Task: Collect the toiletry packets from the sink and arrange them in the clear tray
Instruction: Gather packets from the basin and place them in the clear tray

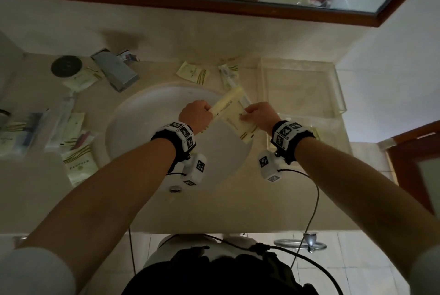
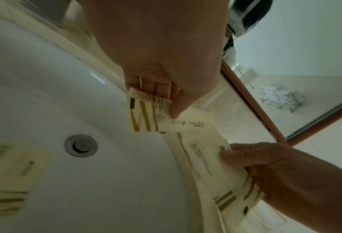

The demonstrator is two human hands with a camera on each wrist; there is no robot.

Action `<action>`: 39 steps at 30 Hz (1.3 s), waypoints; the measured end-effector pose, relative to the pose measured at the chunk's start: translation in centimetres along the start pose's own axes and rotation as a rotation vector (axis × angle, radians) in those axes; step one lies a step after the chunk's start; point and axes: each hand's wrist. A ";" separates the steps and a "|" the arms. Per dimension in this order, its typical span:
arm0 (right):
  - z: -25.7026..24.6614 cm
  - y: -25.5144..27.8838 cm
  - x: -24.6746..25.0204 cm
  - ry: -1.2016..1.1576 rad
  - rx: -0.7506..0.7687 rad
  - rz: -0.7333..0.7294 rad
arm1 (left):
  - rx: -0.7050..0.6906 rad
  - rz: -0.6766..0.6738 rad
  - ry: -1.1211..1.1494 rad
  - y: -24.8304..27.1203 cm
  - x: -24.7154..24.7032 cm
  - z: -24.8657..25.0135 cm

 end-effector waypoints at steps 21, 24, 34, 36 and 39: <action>9.7 3.8 15.7 0.084 -0.057 0.166 | -0.207 -0.099 -0.122 0.3 -7.9 11.8; 11.0 4.1 17.0 0.159 -0.069 0.160 | -0.227 -0.128 -0.127 0.3 -9.1 12.8; 14.3 4.3 19.8 0.210 -0.135 0.251 | -0.281 -0.325 -0.151 0.4 -12.5 15.0; 14.8 4.4 20.0 0.208 -0.144 0.249 | -0.302 -0.365 -0.189 0.5 -13.1 15.4; 15.4 4.5 20.2 0.227 -0.145 0.232 | -0.301 -0.416 -0.232 0.5 -13.9 15.8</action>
Point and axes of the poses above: each hand's wrist, its own y-axis away from the middle knuckle, its own x-axis out of the back of the hand, z = x × y, and after that the axes turned 3 degrees about -x, right-handed
